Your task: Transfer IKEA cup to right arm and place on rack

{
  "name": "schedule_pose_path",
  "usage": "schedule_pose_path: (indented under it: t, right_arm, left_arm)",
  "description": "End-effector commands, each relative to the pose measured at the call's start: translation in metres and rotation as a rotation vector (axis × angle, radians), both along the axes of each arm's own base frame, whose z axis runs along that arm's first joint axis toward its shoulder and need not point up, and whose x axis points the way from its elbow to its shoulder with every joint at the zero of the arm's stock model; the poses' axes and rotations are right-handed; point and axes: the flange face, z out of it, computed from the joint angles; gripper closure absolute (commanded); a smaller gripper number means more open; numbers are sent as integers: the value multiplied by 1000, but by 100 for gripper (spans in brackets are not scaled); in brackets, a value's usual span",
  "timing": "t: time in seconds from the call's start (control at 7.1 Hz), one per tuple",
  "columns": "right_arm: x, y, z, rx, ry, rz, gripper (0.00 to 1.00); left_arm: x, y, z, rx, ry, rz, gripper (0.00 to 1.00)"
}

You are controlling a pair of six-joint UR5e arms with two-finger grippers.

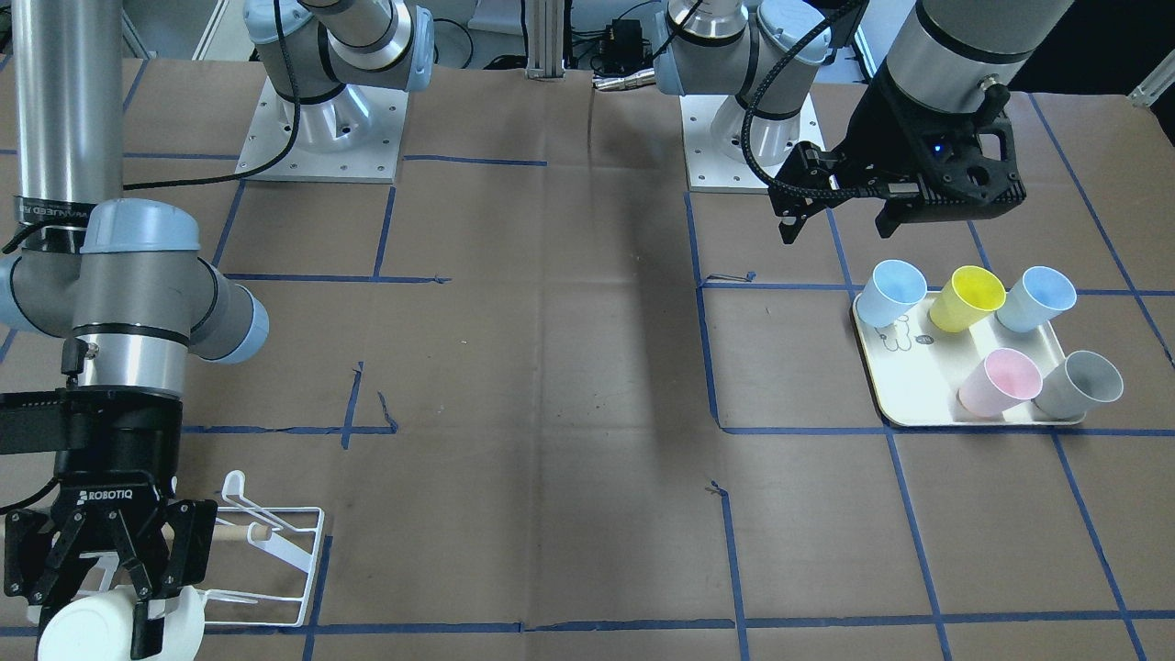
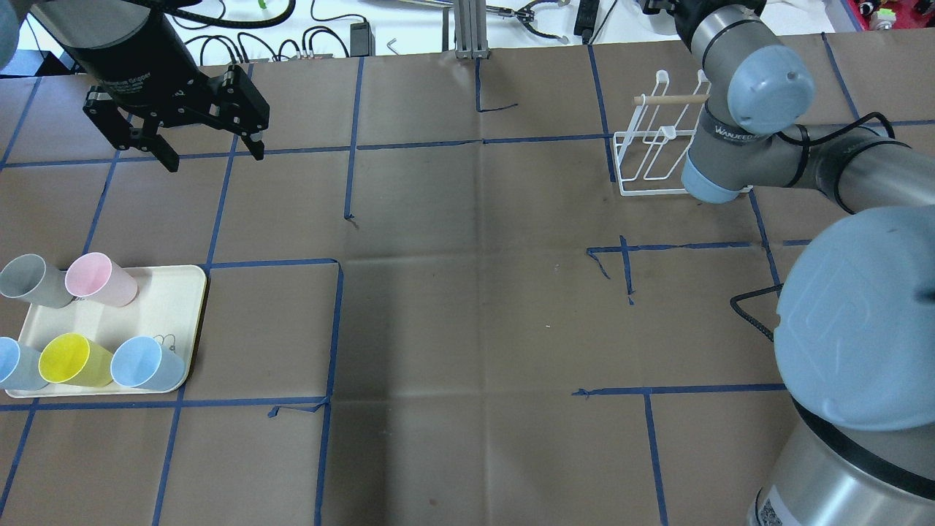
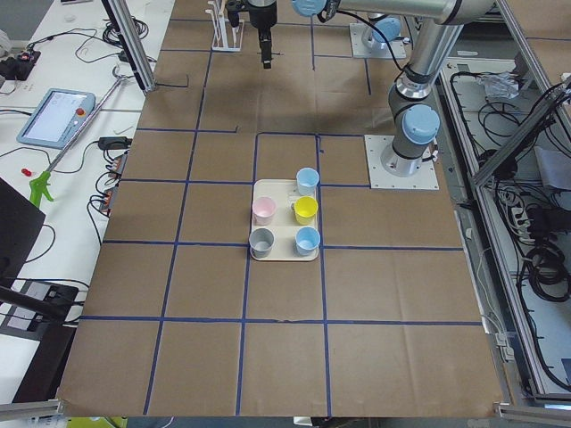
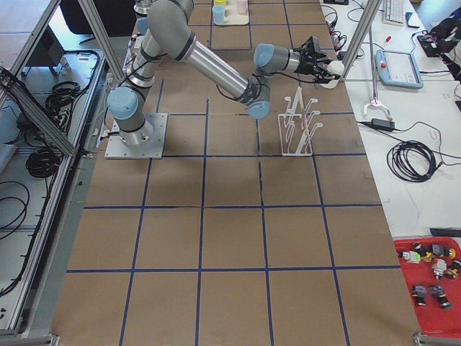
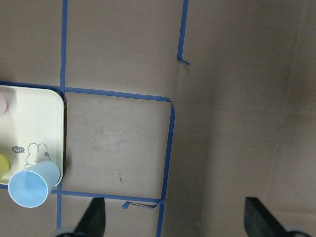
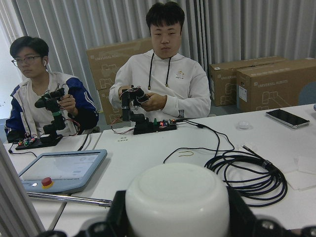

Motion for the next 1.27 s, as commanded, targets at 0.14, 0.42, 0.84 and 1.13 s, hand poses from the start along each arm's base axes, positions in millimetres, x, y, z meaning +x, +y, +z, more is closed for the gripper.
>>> schedule_pose_path:
  t: [0.14, 0.42, 0.84, 1.13]
  right_arm:
    - [-22, 7, -33, 63, 22, -22, 83]
    - [-21, 16, -42, 38, 30, -29, 83]
    - [-16, 20, -51, 50, 29, -28, 83]
    - [-14, 21, -55, 59, 26, -27, 83]
  left_arm:
    - [54, 42, -25, 46, -32, -65, 0]
    - [127, 77, -53, 37, -12, -114, 1]
    - [172, 126, -111, 6, -17, -173, 1]
    - [194, 132, -132, -3, -17, -187, 1]
